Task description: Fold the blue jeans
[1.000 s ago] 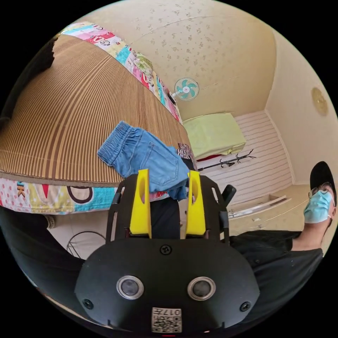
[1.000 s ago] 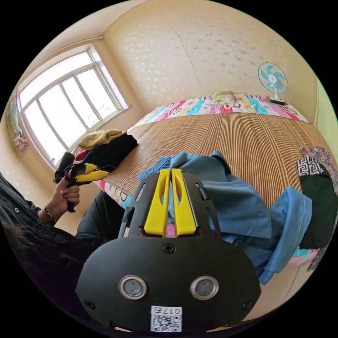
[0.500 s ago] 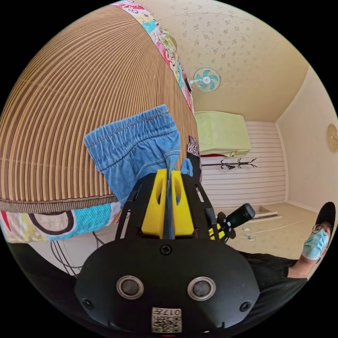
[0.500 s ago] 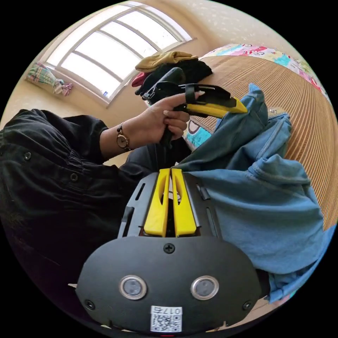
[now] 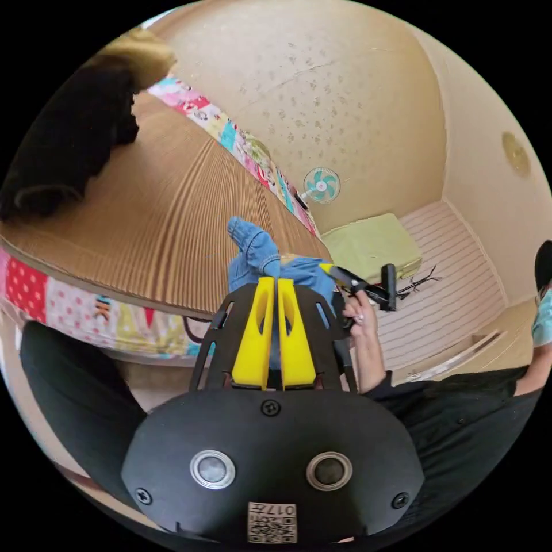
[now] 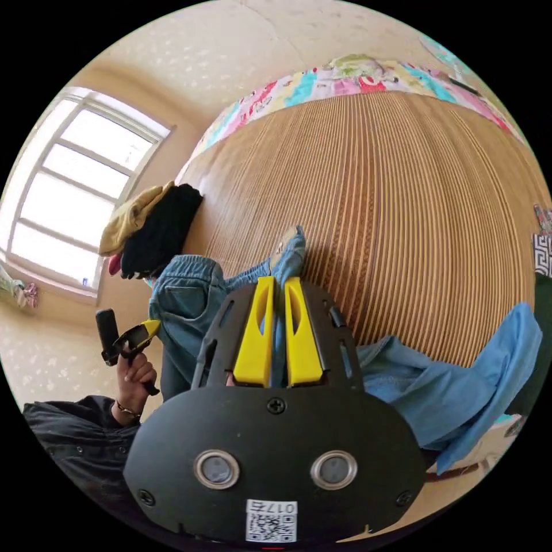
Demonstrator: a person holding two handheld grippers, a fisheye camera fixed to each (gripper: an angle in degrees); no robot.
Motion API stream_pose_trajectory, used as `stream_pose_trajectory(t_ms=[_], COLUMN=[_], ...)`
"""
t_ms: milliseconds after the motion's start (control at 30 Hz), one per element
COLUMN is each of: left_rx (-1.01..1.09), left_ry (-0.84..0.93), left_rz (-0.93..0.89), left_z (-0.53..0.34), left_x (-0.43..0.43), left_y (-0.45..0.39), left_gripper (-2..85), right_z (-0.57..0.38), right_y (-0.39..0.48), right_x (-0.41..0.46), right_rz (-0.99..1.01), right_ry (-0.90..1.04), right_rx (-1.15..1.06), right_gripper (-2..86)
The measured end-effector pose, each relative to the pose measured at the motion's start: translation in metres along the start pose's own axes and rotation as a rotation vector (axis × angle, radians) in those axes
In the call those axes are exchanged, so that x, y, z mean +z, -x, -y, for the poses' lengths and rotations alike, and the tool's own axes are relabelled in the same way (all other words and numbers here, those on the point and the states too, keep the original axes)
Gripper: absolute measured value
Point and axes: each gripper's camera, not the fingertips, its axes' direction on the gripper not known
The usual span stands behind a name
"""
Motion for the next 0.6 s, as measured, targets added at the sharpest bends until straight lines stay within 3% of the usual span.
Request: stream_pose_trajectory(t_ms=[100, 200, 333, 467, 600], left_rx=[0.139, 0.285, 0.594, 0.836, 0.995], left_ry=[-0.088, -0.228, -0.437, -0.614, -0.660], left_rz=[0.133, -0.052, -0.143, -0.324, -0.348], left_z=[0.011, 0.038, 0.053, 0.046, 0.039], left_x=[-0.063, -0.122, -0.197, -0.283, -0.338], left_y=[-0.030, -0.086, -0.201, -0.306, -0.404], left_gripper=[-1.0, -1.0, -1.0, -1.0, -1.0], right_z=[-0.014, -0.039, -0.091, -0.135, -0.164], right_y=[0.055, 0.112, 0.193, 0.242, 0.290], right_x=[-0.130, -0.258, -0.404, -0.507, -0.589], right_rz=[-0.075, -0.029, -0.098, -0.094, -0.125], right_ry=[-0.291, -0.545, -0.864, -0.997, -1.077], right_rx=[-0.137, -0.335, -0.526, -0.621, -0.683], right_gripper=[2.9, 2.6, 2.4, 2.2, 2.1])
